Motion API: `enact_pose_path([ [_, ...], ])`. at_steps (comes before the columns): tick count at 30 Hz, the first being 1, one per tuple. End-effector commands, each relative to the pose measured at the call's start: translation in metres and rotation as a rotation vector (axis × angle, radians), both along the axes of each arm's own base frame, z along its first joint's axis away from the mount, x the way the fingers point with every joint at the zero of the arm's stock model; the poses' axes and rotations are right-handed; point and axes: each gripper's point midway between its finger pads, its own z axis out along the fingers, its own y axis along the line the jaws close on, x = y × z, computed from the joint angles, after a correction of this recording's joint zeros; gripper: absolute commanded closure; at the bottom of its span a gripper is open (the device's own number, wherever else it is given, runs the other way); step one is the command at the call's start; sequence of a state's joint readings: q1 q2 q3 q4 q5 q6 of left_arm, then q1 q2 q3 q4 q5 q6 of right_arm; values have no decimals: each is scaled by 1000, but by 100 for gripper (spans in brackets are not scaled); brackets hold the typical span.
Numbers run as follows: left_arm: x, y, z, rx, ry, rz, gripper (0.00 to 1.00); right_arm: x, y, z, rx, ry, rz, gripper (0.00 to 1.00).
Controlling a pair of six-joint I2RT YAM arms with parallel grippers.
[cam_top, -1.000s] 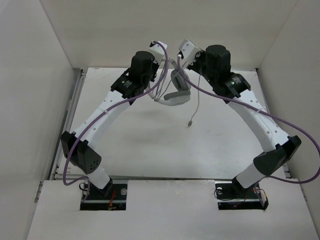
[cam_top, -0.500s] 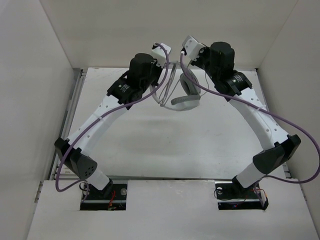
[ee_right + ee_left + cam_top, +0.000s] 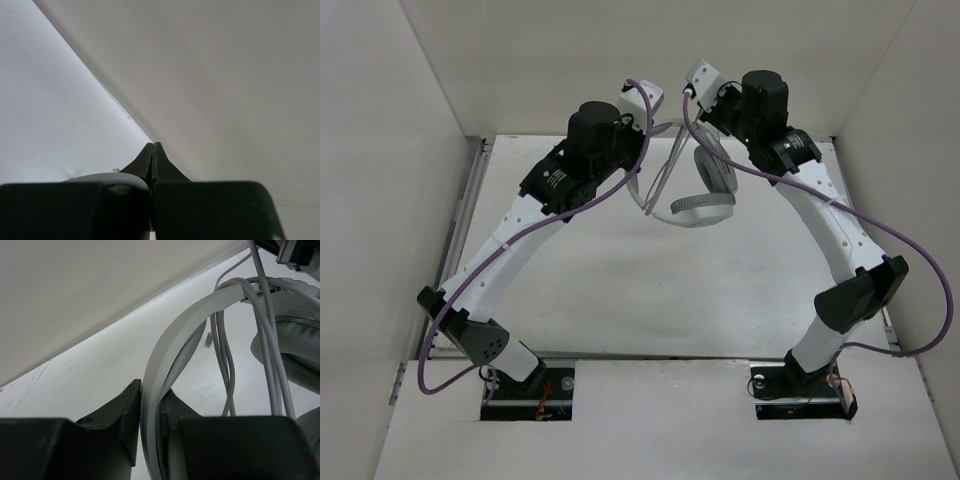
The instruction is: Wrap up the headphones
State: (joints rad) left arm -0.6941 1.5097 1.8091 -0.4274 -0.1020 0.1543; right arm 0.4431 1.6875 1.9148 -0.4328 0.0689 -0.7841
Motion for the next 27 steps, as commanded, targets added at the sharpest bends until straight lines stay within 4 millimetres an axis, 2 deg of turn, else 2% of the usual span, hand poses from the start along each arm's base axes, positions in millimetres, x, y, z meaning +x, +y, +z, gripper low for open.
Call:
enact_pose_path([
  [1,-46,-1,72,-161,-89,-113,100,4,-10,38,167,-29,7,97],
  [3,-49,-4,73,-162,-88,-127,100,4,-6,43,189,-23,22,97],
  [5,-54,-6,75,-169,-88,-140,100,6,-3,39,187,-10,28,95],
  [8,-58,-6,88,-192,-103,-149,100,7,3,23,217,50,59,92],
  [14,-67,-10,123,-268,-135,-182,100,-4,26,-13,474,335,227,89],
  [18,-76,-18,136,-291,-152,-216,100,-25,51,-31,675,563,382,87],
  [24,-77,-27,150,-318,-172,-235,100,-47,87,-31,911,789,555,81],
  [27,-76,-32,159,-330,-192,-238,100,-59,105,-40,990,906,617,79],
])
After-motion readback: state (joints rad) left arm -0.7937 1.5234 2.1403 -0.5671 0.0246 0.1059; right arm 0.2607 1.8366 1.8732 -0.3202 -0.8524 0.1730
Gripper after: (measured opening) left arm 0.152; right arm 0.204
